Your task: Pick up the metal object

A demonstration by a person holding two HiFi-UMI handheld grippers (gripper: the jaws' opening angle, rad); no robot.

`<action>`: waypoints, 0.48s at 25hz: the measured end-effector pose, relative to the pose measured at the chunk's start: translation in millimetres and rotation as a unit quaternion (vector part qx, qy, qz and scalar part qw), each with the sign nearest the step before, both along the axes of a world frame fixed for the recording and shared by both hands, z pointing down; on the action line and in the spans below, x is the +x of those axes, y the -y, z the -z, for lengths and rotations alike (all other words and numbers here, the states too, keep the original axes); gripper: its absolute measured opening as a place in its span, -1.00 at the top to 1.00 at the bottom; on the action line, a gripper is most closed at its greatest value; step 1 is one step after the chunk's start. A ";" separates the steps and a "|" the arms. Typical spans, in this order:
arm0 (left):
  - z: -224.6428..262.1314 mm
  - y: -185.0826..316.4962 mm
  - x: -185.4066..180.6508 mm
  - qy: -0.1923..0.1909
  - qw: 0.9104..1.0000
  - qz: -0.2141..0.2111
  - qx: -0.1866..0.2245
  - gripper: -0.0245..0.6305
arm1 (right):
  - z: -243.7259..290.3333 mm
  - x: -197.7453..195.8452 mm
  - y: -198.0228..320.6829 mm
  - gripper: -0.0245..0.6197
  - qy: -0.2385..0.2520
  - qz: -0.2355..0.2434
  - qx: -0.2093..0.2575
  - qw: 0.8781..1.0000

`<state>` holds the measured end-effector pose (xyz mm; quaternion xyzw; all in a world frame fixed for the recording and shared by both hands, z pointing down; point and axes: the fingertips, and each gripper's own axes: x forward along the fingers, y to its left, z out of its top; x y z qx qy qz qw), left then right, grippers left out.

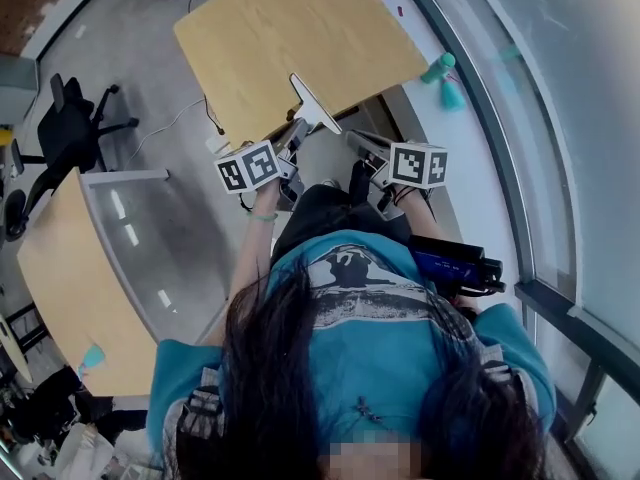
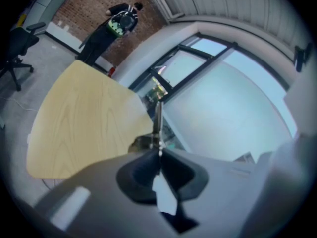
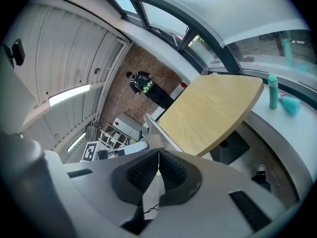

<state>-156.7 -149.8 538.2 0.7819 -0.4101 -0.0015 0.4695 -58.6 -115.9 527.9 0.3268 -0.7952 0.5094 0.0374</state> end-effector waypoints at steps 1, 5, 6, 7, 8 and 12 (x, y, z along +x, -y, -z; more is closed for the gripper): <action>0.6 -8.6 -0.2 -0.002 1.000 -0.001 0.003 0.87 | 0.9 0.4 -9.1 0.89 -0.003 -0.001 0.001 1.000; 3.9 -18.0 -1.4 -0.014 1.000 -0.001 0.001 0.87 | 2.9 0.7 -17.9 0.89 -0.010 -0.005 -0.003 1.000; 6.3 -18.3 -1.0 -0.016 1.000 -0.002 0.003 0.87 | 3.0 0.4 -17.3 0.89 -0.012 -0.005 -0.004 1.000; 9.2 -18.5 -0.7 -0.016 1.000 -0.004 0.006 0.87 | 3.5 0.1 -16.8 0.89 -0.013 -0.004 -0.005 1.000; 12.1 -19.1 -0.4 -0.014 1.000 -0.005 0.010 0.87 | 4.6 0.0 -16.6 0.89 -0.015 -0.003 -0.005 1.000; 17.5 -35.4 10.3 -0.008 1.000 -0.006 0.017 0.87 | 10.9 11.4 -29.5 0.89 -0.014 -0.003 0.001 1.000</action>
